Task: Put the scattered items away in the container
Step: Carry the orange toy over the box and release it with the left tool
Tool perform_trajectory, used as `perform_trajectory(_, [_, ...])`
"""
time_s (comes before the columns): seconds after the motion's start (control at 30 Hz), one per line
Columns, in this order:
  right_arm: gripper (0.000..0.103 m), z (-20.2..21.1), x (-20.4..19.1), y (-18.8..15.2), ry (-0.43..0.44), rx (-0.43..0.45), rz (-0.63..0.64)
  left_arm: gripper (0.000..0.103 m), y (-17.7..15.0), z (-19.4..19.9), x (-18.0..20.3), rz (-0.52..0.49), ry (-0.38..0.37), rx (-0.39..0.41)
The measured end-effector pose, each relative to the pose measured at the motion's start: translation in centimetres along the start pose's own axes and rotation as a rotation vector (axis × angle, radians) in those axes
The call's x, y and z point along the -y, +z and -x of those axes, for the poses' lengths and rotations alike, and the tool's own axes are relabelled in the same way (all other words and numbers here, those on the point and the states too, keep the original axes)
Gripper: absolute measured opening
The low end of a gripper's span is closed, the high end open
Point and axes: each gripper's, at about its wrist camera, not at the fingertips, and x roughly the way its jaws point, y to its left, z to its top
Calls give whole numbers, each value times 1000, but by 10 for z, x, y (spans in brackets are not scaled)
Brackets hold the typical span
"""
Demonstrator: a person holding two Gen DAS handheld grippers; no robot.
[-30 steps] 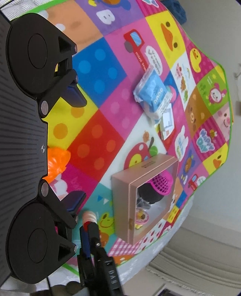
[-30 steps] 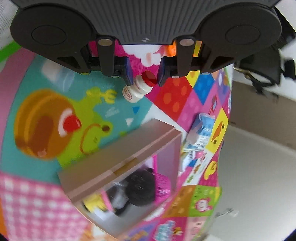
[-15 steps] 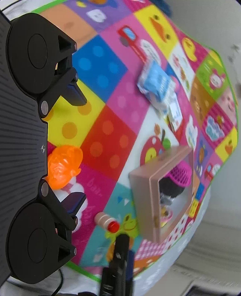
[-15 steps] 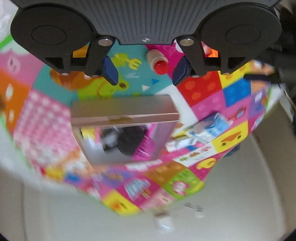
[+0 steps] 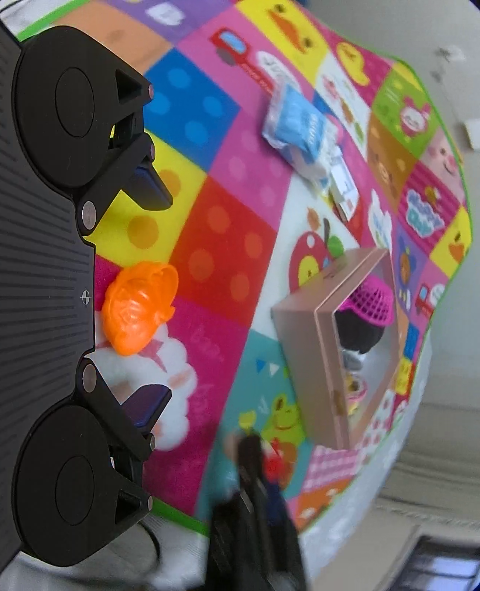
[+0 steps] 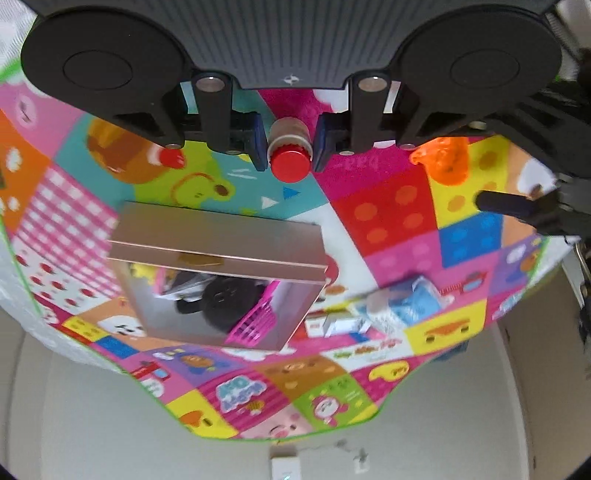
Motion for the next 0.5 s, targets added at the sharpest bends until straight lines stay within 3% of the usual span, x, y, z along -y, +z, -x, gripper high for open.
perform_trajectory(0.17, [25, 48, 8, -13, -10, 27, -18, 101, -4, -11, 9, -66, 46, -25])
perform_trajectory(0.2, [25, 56, 9, -16, -15, 34, -20, 93, -4, -12, 11, -75, 53, -28])
perform_trajectory(0.23, [25, 62, 9, -19, -18, 40, -26, 75, -4, -12, 13, -85, 62, -34])
perform_trajectory(0.27, [25, 68, 11, -21, -19, 45, -36, 67, -4, -12, 15, -93, 72, -49])
perform_trajectory(0.4, [25, 85, 19, -26, -32, 58, -54, 63, -2, -4, 25, -132, 109, -57])
perform_trajectory(0.5, [25, 100, 25, -22, -25, 94, -67, 63, 8, 19, 32, -93, 76, -3])
